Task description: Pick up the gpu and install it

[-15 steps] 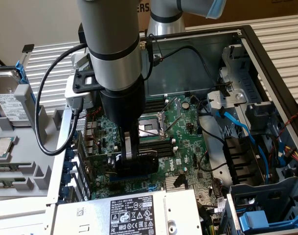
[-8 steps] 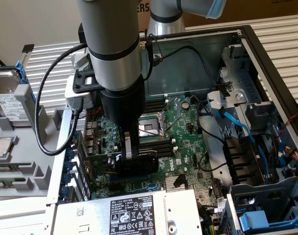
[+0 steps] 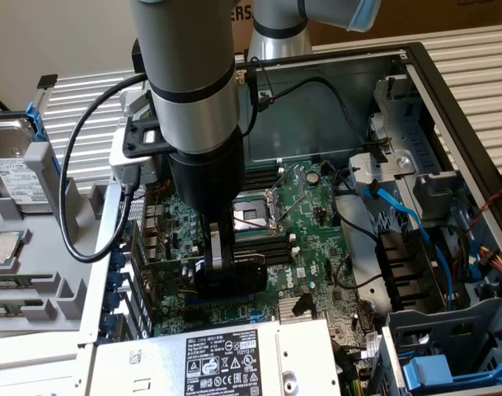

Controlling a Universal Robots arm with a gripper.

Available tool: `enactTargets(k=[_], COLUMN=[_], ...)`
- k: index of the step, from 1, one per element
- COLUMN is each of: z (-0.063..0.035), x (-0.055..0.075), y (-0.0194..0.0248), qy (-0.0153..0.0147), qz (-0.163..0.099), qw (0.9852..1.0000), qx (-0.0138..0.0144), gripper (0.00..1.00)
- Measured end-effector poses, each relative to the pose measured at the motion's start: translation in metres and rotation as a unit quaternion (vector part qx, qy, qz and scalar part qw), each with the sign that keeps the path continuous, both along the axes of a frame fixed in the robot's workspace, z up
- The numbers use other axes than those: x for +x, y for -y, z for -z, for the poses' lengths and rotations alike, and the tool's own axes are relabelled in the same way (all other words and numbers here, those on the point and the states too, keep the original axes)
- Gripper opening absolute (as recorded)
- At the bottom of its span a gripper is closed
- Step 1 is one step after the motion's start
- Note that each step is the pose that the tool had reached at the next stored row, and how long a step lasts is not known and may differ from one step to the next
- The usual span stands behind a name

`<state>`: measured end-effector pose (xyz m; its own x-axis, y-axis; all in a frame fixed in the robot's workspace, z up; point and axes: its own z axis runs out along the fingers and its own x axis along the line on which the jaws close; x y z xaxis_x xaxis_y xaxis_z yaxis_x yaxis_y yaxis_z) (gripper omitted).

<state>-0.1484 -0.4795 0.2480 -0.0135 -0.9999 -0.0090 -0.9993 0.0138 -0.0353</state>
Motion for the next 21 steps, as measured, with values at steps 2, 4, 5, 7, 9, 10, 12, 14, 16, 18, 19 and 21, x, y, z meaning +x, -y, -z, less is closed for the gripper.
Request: enactTargets(k=[2,4,5,7,9,10,12,14,16,18,19,21], z=[0.0001,0.0002,0.0001,0.0001,0.0001,0.0001,0.0001,0.0001,0.0005,0.0013,0.0014,0.0014], x=[0.0000,0.0000,0.0000,0.0000,0.0000,0.0000,0.0000,0.0000,0.0000,0.0001,0.0001,0.0001], y=[0.0000,0.0000,0.0000,0.0000,0.0000,0.0000,0.0000,0.0000,0.0000,-0.0001,-0.0001,-0.0001], qy=[0.0001,0.0001,0.0001,0.0001,0.0001,0.0001,0.0001,0.0000,0.0000,0.0003,0.0002,0.0002], qz=[0.000,0.000,0.000,0.000,0.000,0.000,0.000,0.000,0.000,0.000,0.000,0.000], qw=[1.0000,1.0000,1.0000,1.0000,1.0000,1.0000,1.0000,1.0000,1.0000,1.0000,1.0000,1.0000], qx=[0.0001,0.0001,0.0001,0.0001,0.0001,0.0001,0.0001,0.0000,-0.0001,0.0003,0.0002,0.0001], gripper=[0.27,0.27,0.27,0.27,0.27,0.27,0.27,0.27,0.27,0.27,0.27,0.27])
